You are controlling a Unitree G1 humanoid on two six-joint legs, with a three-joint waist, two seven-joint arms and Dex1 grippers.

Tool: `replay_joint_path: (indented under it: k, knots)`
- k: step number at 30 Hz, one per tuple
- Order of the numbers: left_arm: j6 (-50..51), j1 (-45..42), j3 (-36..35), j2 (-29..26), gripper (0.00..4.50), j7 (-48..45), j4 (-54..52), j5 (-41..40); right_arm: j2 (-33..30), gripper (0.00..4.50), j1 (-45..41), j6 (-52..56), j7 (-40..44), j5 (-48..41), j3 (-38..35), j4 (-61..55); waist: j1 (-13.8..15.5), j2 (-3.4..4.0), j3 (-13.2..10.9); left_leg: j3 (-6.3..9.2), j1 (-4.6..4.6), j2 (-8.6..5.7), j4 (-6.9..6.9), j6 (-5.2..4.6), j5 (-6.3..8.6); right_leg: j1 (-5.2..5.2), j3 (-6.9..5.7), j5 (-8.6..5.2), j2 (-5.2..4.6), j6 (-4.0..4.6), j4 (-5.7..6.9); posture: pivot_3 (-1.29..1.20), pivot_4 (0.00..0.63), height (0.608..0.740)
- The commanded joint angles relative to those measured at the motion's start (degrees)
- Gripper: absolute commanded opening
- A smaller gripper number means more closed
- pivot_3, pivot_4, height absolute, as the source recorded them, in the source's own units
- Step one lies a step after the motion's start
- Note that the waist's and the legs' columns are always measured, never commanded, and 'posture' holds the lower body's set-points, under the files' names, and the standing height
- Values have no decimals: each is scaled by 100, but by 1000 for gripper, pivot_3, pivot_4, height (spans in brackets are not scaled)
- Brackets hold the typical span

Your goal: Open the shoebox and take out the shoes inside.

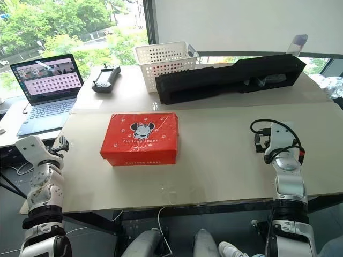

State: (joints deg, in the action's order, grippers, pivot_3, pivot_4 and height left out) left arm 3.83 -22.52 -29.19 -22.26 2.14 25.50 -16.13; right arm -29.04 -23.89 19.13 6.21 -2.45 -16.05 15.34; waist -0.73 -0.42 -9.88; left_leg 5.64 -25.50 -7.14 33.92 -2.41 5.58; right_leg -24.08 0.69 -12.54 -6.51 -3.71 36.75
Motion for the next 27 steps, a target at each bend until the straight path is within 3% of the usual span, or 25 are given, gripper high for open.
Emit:
replay_joint_path:
  k: [1,5,9,13,14,16,19,24,27]
  knots:
    - [-183,-46,-32,-201,4475,-462,85,-146,-176,4500,-111,-114,92,-71,-132,-175,1,0,0,0,0,0,0,0,0,0,0,0,0,0,0,0,150,738]
    - [-36,27,513,-929,4475,-2808,309,-394,-397,4500,-187,500,1084,-734,-139,-582,-12,0,0,-1,-1,0,-2,0,0,-3,-1,0,3,1,-1,0,150,738]
    - [523,317,999,-1979,4475,-5313,-169,-844,-994,4500,-79,1795,3088,-1913,338,-1412,-82,2,-1,-2,-4,5,-4,0,1,-6,1,-3,0,9,-4,0,150,738]
    - [916,208,1255,-2637,4475,-6409,-156,-917,-1471,4500,-63,2152,4240,-2371,717,-1745,-135,3,-1,4,-5,18,-14,1,2,-9,-3,-44,-5,25,-3,0,150,738]
    - [932,150,1354,-2789,4224,-6648,-93,-860,-1574,4500,-88,2132,4556,-2437,853,-1789,-139,3,-1,5,-4,18,-17,1,2,-9,-2,-49,-10,27,-4,0,150,738]
    - [840,-126,1640,-3041,3842,-7145,243,-661,-1471,3990,-468,1900,4947,-2415,1167,-1548,-146,3,-1,4,-6,18,-18,2,3,-10,-2,-50,-17,26,-6,0,150,738]
    - [635,-579,2042,-3096,2767,-7581,693,-364,-1194,3048,-973,1461,5342,-2055,1833,-1093,-191,3,-1,0,-8,15,-19,2,3,-17,-13,-45,-50,17,-6,0,150,738]
    - [456,-840,2202,-2966,797,-7701,964,-192,-920,1199,-1166,1060,5590,-1744,2285,-631,-171,2,-1,2,-9,3,-30,-2,5,-28,-42,-29,-60,-8,-8,0,150,738]
    - [374,-824,2234,-2906,22,-7688,982,-101,-734,348,-1255,969,5601,-1574,2490,-434,-159,2,-2,2,-13,-2,-33,-8,9,-31,-41,-17,-54,19,-3,0,150,738]
